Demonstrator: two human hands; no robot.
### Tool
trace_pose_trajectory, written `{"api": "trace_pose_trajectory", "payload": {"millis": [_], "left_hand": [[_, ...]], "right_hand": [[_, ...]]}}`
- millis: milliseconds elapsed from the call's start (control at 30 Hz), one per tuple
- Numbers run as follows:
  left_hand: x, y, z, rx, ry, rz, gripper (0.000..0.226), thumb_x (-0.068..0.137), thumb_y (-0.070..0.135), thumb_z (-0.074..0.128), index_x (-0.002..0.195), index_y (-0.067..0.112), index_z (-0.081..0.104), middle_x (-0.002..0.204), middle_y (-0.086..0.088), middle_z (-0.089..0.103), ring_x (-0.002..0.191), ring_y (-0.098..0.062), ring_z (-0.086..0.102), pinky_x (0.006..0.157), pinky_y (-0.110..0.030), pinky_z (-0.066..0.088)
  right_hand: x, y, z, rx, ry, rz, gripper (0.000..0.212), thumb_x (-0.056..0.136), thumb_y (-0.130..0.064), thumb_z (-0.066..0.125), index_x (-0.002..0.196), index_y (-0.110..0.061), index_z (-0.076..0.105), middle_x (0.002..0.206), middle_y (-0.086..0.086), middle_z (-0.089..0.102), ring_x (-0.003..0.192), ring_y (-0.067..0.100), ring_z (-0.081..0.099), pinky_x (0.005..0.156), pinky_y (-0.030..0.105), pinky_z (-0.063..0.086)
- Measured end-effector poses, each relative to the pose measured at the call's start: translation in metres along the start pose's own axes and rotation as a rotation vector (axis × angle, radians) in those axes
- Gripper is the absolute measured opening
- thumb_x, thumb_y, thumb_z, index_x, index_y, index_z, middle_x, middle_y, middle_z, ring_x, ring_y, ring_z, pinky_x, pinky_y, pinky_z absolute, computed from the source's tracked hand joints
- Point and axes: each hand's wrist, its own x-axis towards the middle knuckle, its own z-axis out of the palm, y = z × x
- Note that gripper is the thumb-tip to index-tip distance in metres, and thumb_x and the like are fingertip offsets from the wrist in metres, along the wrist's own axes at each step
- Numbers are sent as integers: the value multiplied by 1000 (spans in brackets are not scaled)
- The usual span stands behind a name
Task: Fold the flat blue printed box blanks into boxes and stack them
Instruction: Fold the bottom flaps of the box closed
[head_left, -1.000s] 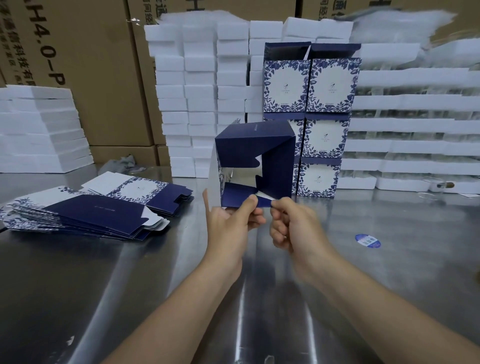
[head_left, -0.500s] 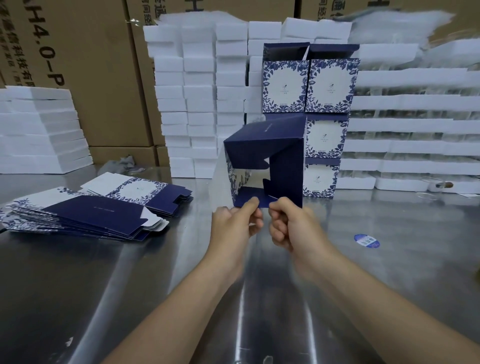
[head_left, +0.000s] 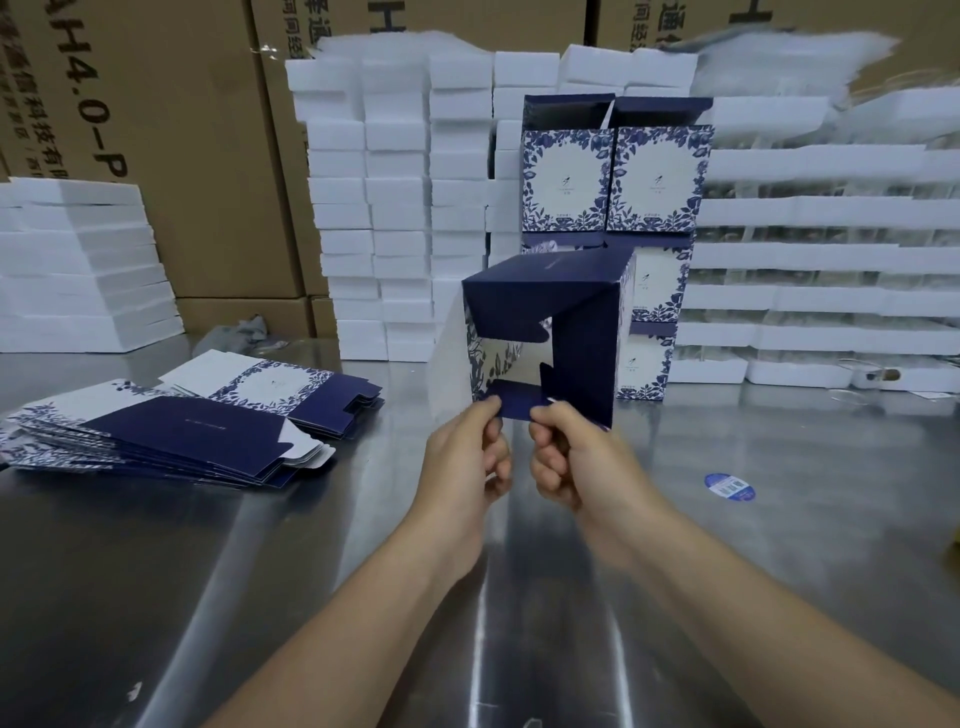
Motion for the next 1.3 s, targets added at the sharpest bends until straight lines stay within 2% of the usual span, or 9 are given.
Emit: {"api": "trace_pose_trajectory", "payload": {"millis": [133,300,467,667,767,1000,1067,1167,1300], "left_hand": [[-2,-3,5,64,-74,17,53,108,35,52,56,23,52,52,0,38,53,-16,43,70,-35,42],[-1,-4,3,110,-2,67,42,108,32,49,68,20,47,52,3,36,50,-12,39,61,-29,37],[0,-3,0,61,112,82,44,106,37,55,66,21,48,52,4,36,48,-11,36,52,-25,31],[8,-4,-7,73,216,168,44,106,31,55,65,21,43,54,4,32,51,-13,31,46,-22,27],[8,-3,-9,66,241,140,45,104,34,57,63,22,44,54,3,33,51,-13,33,46,-23,28],[4,-5,-2,69,130,72,50,105,39,58,61,25,40,55,5,30,50,-13,29,49,-25,28],[5,-5,-2,88,131,74,49,106,35,56,62,24,38,55,4,28,52,-14,26,52,-27,26],[5,-6,-2,89,107,54,50,106,36,58,60,23,43,54,5,32,52,-14,30,56,-29,28],[-1,-2,-5,310,-169,33,35,97,48,73,74,21,74,62,1,57,59,-11,53,64,-28,42]], "right_hand": [[-1,0,-1,-31,-12,17,35,92,-32,66,60,-24,57,52,-2,42,45,12,43,45,18,38],[0,-3,-3,-57,70,22,38,92,-38,73,61,-23,58,52,-3,41,45,12,40,43,19,33],[3,0,-1,32,140,-18,42,97,-26,72,60,-17,55,47,-4,38,39,11,33,39,18,27],[0,1,0,-66,125,-20,36,96,-36,74,68,-18,59,48,-5,38,42,10,38,40,17,29],[0,2,1,-13,147,-46,33,100,-30,71,73,-13,61,48,-7,40,42,8,37,40,15,29],[-3,1,0,-29,92,-38,35,98,-31,72,69,-14,63,49,-2,42,41,9,40,40,16,29],[-2,-1,1,-75,131,-66,26,94,-35,76,79,-18,64,54,-2,53,43,10,47,40,17,31],[0,-1,0,-47,209,-81,29,95,-40,76,116,-33,57,81,-4,80,49,16,66,39,20,36],[3,-3,-6,-51,268,-194,23,107,-27,58,129,-31,61,112,-1,78,65,28,78,41,23,40]]}}
